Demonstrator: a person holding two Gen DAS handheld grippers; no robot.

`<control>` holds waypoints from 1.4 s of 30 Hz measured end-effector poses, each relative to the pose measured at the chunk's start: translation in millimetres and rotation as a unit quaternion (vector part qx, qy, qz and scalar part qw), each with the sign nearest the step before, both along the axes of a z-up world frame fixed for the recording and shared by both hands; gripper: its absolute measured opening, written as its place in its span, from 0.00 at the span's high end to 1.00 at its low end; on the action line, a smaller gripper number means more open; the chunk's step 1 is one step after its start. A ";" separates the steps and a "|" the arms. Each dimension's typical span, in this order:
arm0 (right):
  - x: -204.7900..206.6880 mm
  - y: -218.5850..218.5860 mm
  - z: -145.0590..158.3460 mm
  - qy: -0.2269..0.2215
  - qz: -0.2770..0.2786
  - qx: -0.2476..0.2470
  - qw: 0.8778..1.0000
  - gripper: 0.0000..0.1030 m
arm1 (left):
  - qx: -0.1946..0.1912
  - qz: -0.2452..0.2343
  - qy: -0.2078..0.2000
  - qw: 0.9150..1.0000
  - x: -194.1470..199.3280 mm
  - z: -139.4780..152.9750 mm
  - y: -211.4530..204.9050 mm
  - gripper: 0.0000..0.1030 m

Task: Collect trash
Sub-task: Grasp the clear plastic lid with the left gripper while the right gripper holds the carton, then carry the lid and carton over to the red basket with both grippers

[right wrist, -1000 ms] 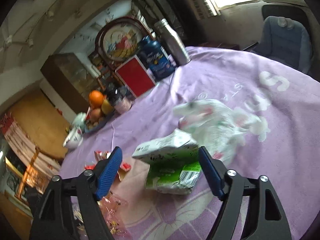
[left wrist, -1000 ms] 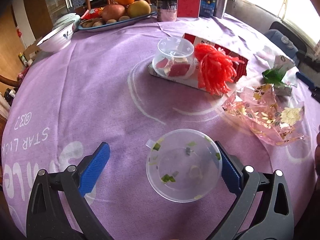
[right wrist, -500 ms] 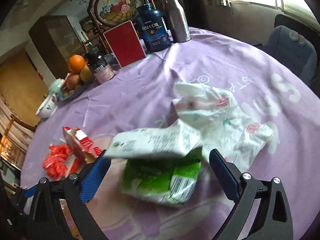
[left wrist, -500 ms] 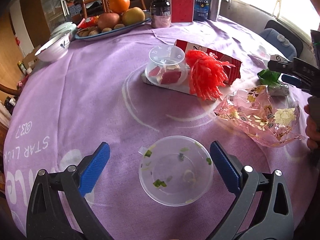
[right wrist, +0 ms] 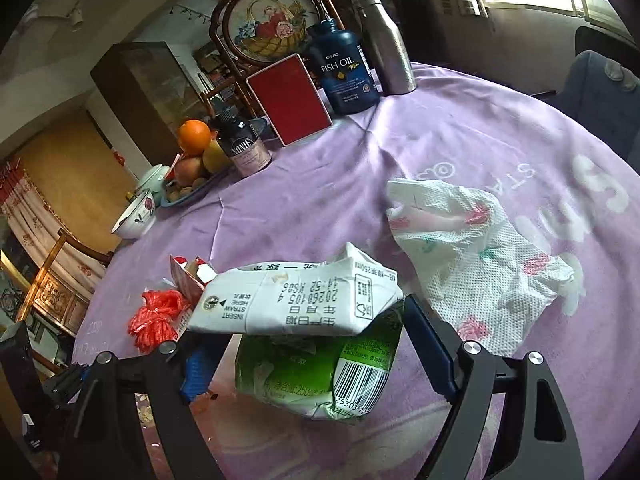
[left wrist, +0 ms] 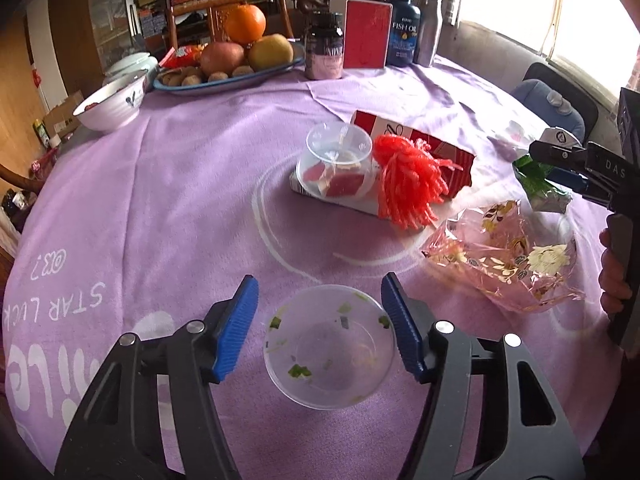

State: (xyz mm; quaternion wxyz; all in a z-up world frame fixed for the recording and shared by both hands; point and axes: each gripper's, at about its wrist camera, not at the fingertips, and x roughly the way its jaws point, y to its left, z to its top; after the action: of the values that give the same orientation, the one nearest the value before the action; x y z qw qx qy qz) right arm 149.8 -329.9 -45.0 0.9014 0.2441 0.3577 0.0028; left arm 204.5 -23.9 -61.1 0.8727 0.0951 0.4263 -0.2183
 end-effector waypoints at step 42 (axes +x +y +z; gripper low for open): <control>-127.9 0.8 37.6 -0.125 -0.023 0.017 0.992 0.19 | -0.090 0.018 -0.020 0.996 -19.8 40.3 26.3 0.44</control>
State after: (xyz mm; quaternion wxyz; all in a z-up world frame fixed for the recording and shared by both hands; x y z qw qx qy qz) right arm 21.8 -329.1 -7.4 0.9348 0.2649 0.2360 0.0185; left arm 184.6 2.4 -20.8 0.8900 0.0131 0.3890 -0.2376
